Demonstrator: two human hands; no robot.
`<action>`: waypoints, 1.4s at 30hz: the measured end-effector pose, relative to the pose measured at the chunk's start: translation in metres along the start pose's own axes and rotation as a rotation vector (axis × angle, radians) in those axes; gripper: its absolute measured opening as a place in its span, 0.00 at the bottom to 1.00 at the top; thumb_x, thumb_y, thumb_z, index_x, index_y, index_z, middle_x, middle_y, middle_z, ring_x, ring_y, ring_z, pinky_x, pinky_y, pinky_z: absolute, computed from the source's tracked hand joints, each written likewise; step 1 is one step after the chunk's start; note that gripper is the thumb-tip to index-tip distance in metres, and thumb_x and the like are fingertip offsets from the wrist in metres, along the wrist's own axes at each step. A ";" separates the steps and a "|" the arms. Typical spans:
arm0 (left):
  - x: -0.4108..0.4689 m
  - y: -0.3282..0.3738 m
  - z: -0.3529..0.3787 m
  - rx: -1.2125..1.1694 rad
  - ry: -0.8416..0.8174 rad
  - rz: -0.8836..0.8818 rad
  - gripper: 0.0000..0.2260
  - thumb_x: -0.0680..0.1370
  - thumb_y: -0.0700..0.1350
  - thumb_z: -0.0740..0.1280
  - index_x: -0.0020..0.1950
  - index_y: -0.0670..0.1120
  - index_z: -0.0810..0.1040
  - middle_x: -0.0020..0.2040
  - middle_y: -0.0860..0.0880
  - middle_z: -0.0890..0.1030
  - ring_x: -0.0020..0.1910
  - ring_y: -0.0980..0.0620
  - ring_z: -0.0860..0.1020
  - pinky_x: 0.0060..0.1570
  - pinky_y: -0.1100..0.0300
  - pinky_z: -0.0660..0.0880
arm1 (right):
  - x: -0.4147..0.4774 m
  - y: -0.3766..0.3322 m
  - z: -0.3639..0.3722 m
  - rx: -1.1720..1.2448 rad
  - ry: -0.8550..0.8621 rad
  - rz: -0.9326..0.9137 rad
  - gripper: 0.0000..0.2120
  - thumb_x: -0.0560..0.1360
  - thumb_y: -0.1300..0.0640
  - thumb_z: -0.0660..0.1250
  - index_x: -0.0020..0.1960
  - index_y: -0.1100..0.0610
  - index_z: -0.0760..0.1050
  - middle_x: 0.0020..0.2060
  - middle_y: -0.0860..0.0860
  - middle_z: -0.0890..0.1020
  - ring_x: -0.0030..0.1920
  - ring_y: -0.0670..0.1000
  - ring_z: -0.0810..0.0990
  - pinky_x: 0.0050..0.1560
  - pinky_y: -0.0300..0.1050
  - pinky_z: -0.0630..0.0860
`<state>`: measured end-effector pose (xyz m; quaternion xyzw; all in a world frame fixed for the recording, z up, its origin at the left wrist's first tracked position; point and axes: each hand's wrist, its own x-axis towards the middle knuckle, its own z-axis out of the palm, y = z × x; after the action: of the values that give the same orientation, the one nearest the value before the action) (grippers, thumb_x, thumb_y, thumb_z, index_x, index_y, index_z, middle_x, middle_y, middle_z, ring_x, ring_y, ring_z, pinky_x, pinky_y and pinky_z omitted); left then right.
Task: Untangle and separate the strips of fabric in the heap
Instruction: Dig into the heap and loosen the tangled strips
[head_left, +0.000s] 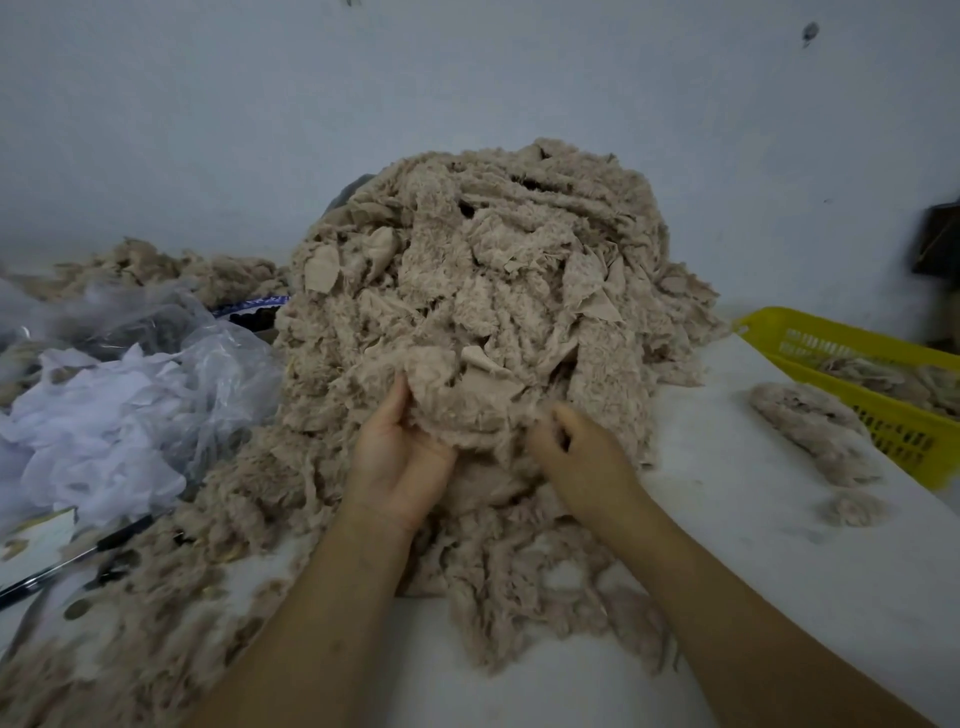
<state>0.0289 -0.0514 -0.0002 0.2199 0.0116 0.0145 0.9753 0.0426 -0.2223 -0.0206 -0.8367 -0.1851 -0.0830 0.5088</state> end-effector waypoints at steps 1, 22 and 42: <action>0.001 -0.001 0.000 0.005 0.003 0.002 0.18 0.84 0.48 0.56 0.68 0.39 0.75 0.65 0.38 0.79 0.65 0.41 0.78 0.62 0.43 0.73 | 0.001 -0.001 -0.004 0.082 0.060 0.028 0.17 0.79 0.54 0.61 0.36 0.51 0.58 0.26 0.42 0.63 0.25 0.43 0.60 0.25 0.35 0.59; -0.011 -0.025 -0.001 1.318 -0.064 0.169 0.05 0.76 0.59 0.70 0.43 0.64 0.85 0.44 0.65 0.84 0.44 0.66 0.82 0.40 0.73 0.75 | 0.003 0.008 -0.022 -0.050 0.323 0.077 0.18 0.73 0.70 0.62 0.52 0.48 0.68 0.40 0.42 0.75 0.32 0.45 0.73 0.29 0.42 0.65; -0.006 -0.008 0.000 0.256 -0.082 -0.028 0.13 0.75 0.45 0.65 0.45 0.41 0.87 0.49 0.42 0.85 0.48 0.46 0.85 0.46 0.54 0.82 | -0.015 -0.021 0.013 -0.183 -0.195 -0.197 0.20 0.71 0.26 0.55 0.42 0.43 0.70 0.37 0.39 0.77 0.37 0.37 0.75 0.34 0.32 0.68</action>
<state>0.0228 -0.0585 -0.0032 0.3429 -0.0234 -0.0095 0.9390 0.0197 -0.2053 -0.0148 -0.8613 -0.3065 -0.0673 0.3996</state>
